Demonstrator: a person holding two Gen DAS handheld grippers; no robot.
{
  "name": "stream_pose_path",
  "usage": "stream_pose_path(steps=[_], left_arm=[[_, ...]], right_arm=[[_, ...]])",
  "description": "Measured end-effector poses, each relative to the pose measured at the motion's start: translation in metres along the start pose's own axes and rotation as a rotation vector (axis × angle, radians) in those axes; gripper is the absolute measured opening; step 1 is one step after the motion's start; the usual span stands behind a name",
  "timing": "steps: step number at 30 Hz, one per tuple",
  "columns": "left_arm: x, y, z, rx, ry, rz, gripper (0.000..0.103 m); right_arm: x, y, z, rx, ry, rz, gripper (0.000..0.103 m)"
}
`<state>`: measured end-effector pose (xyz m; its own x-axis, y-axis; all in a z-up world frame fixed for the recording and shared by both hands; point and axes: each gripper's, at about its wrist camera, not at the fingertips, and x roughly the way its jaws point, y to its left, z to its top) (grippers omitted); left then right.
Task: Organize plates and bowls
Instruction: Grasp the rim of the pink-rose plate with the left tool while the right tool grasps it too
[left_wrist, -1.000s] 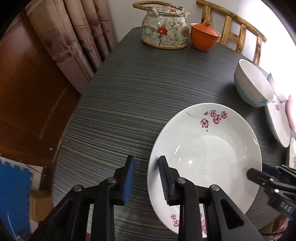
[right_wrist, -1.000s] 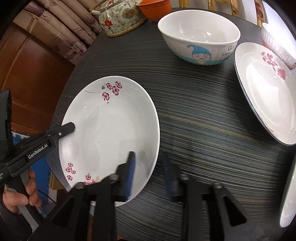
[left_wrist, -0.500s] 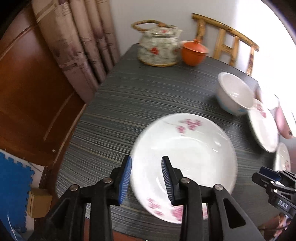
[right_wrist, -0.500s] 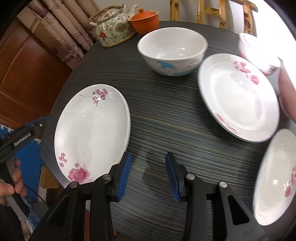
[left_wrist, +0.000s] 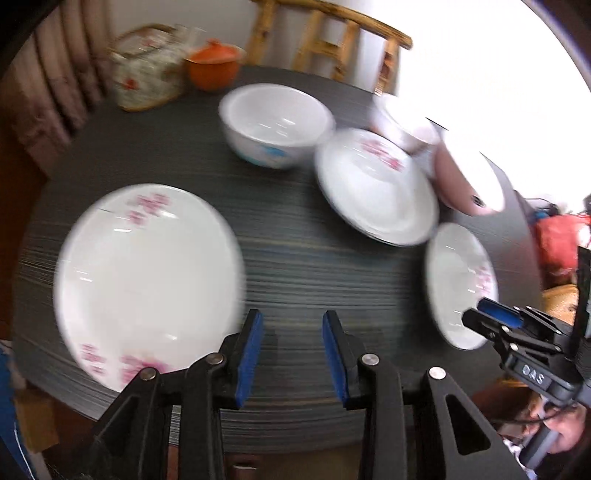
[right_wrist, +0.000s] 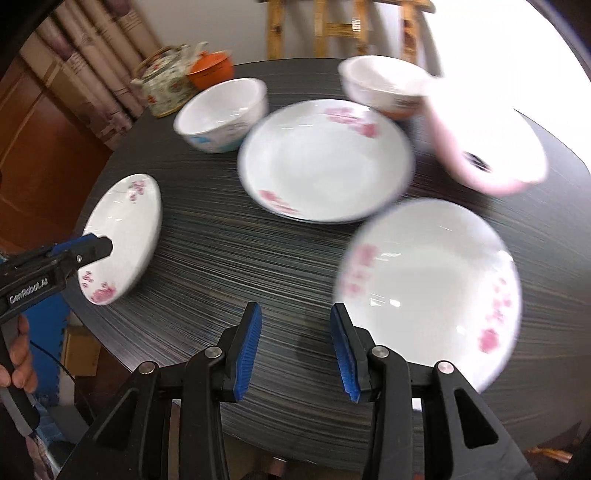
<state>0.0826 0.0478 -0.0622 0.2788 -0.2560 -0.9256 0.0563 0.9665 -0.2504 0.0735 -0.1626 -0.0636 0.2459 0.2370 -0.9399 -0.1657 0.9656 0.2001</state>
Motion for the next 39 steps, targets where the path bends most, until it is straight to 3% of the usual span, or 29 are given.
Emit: stream_pose_path(steps=[10,17,30,39], left_arm=[[0.037,-0.072,0.013,0.019,0.063,-0.107,0.034],[0.064,-0.094,0.021,-0.042,0.12,-0.196,0.034],[0.094,-0.109,0.031,-0.073,0.128,-0.165,0.034],[0.104,-0.116,0.036,-0.045,0.125,-0.149,0.033]], right_arm=[[-0.025,-0.114,-0.016,0.147,0.001,-0.053,0.037],[-0.019,-0.164,-0.021,0.241,0.02,-0.04,0.037],[0.005,-0.186,-0.011,0.274,0.048,-0.003,0.036],[0.016,-0.189,-0.008,0.274,0.062,0.024,0.027]])
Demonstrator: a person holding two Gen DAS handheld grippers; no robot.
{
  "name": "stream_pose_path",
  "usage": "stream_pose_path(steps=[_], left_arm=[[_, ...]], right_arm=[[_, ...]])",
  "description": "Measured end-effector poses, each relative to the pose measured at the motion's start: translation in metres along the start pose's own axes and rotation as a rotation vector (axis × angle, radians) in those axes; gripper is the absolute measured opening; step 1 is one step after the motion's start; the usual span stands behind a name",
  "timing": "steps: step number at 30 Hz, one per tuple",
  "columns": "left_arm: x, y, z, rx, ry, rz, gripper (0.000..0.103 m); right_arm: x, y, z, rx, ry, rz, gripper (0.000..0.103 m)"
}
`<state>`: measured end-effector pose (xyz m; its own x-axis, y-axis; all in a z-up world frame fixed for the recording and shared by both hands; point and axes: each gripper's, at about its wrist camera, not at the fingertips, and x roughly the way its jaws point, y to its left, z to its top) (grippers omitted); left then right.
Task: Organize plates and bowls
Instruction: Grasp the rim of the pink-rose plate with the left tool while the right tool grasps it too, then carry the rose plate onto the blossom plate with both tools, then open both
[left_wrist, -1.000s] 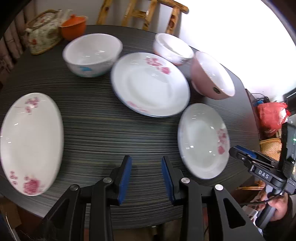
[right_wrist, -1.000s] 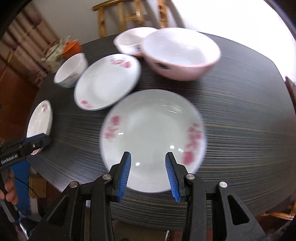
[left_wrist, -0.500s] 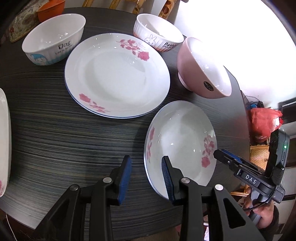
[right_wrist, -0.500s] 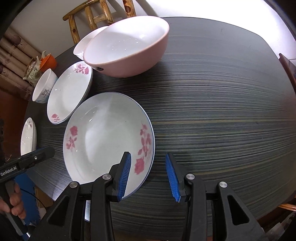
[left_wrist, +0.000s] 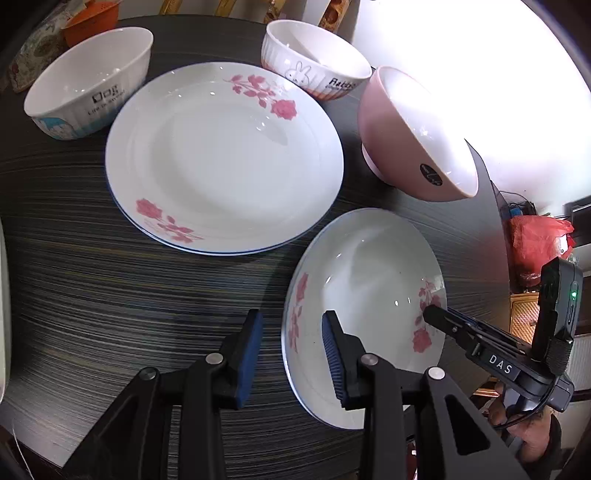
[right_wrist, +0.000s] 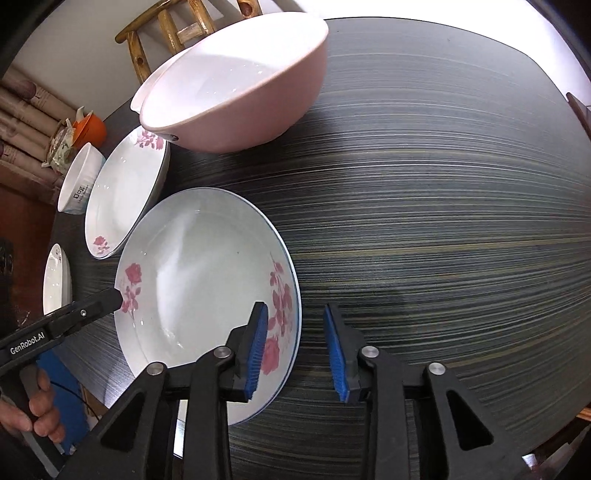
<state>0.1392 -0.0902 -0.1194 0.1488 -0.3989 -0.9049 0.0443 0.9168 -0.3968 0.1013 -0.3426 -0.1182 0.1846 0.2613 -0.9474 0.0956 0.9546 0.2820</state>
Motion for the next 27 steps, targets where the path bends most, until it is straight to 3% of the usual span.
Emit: stream_pose_path(steps=[5,13,27], left_arm=[[0.006,-0.004,0.0,0.016,0.008,0.006,0.02],[0.012,-0.006,-0.002,0.05,0.013,0.047,0.008],[0.006,0.0,-0.006,0.068,0.01,0.069,0.008]], right_arm=[[0.003,0.0,0.0,0.008,0.001,0.011,0.017],[0.004,0.002,0.0,-0.019,-0.006,0.012,0.013],[0.005,0.006,-0.005,0.001,-0.011,0.003,0.013]])
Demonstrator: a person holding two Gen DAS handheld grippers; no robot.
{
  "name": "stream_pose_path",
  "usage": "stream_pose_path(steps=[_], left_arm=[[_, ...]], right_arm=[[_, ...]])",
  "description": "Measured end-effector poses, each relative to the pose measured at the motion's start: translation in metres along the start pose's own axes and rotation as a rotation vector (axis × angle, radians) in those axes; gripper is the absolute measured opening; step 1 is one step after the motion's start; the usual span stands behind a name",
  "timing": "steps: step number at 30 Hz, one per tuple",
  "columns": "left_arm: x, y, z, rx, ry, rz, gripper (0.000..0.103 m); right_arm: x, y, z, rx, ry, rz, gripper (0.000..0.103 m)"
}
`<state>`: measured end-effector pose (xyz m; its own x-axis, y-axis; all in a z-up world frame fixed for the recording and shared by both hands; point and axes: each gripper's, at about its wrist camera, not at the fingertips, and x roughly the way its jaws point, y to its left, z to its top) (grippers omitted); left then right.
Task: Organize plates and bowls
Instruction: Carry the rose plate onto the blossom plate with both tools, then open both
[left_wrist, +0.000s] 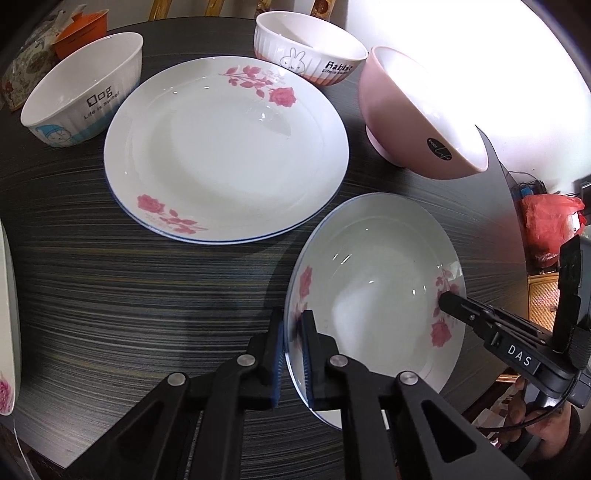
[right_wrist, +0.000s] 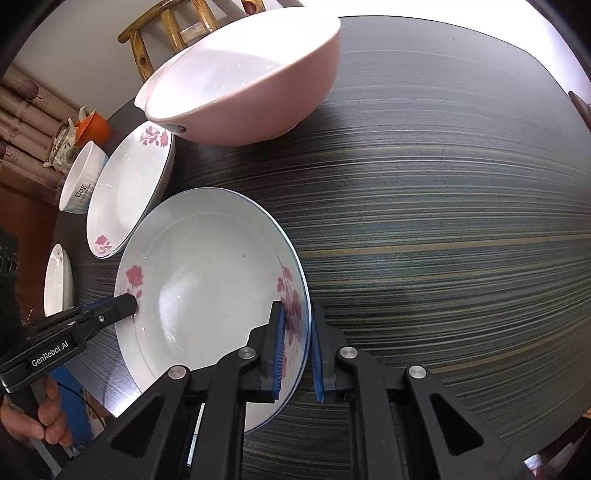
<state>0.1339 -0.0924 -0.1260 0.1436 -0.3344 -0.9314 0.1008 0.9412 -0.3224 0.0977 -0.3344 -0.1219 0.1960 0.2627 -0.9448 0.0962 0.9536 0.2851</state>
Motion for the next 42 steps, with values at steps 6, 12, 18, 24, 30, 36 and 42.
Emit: stream_pose_path(steps=[6,12,18,24,30,36,42], left_arm=[[-0.007,0.005,-0.003,-0.004,-0.007,-0.002,0.008],[-0.018,0.014,-0.01,-0.018,-0.021,-0.007,0.009],[-0.033,0.037,-0.02,-0.046,-0.042,0.01,0.009],[-0.054,0.069,-0.025,-0.087,-0.07,0.028,0.009],[-0.083,0.109,-0.028,-0.14,-0.109,0.053,0.009],[-0.119,0.159,-0.031,-0.197,-0.154,0.099,0.009],[-0.149,0.213,-0.038,-0.242,-0.186,0.149,0.01]], right_arm=[[-0.003,0.007,-0.003,-0.001,-0.011,-0.004,0.013],[-0.009,0.018,-0.008,-0.009,-0.016,-0.008,0.013],[-0.013,0.04,-0.015,-0.036,-0.021,-0.011,0.013],[-0.009,0.072,-0.02,-0.069,-0.02,0.003,0.013],[-0.004,0.117,-0.017,-0.107,-0.019,0.022,0.013],[0.0,0.171,-0.01,-0.168,-0.02,0.05,0.013],[0.008,0.237,-0.005,-0.23,-0.018,0.088,0.013]])
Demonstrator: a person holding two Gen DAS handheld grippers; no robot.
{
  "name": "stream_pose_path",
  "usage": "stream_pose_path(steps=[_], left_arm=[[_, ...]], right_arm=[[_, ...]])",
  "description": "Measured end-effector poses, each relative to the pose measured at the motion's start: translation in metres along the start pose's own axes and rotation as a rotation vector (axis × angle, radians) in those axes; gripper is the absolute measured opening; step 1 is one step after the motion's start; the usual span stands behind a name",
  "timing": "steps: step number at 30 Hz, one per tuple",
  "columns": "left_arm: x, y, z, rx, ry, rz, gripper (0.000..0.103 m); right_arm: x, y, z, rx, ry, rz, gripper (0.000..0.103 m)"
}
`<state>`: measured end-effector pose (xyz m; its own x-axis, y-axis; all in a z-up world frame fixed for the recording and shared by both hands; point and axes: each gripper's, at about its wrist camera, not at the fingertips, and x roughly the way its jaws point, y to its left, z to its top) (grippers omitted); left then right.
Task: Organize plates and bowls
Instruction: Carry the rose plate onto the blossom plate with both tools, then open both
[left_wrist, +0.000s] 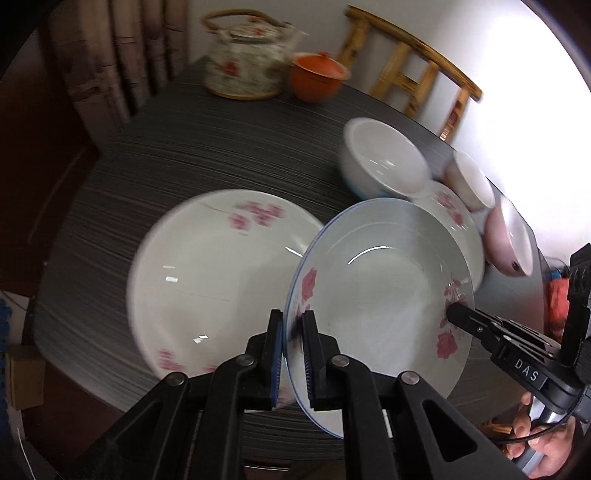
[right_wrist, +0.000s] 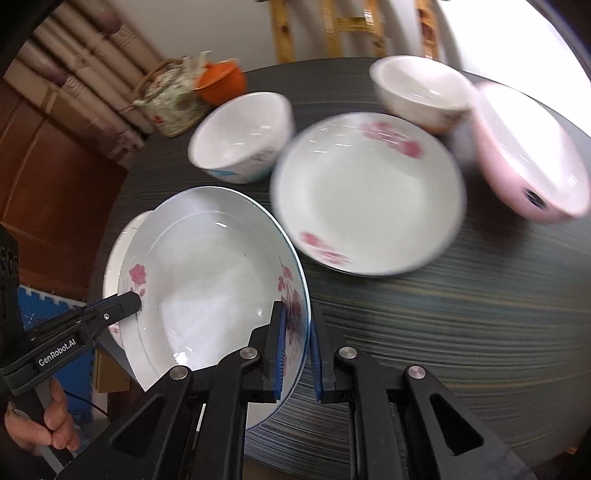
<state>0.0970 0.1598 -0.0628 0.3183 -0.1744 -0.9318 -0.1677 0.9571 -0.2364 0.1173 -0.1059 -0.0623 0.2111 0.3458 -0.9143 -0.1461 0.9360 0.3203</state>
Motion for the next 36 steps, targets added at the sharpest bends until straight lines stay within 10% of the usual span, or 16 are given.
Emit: stream_pose_path(steps=[13,36], left_arm=[[0.015,0.077,0.012,-0.053,0.03,0.052,0.011],[0.045,0.077,0.023,0.05,0.079,0.123,0.015]], right_arm=[[0.051,0.092,0.016,-0.064,0.067,0.031,0.013],[0.083,0.118,0.014,-0.111,0.111,-0.043,0.015]])
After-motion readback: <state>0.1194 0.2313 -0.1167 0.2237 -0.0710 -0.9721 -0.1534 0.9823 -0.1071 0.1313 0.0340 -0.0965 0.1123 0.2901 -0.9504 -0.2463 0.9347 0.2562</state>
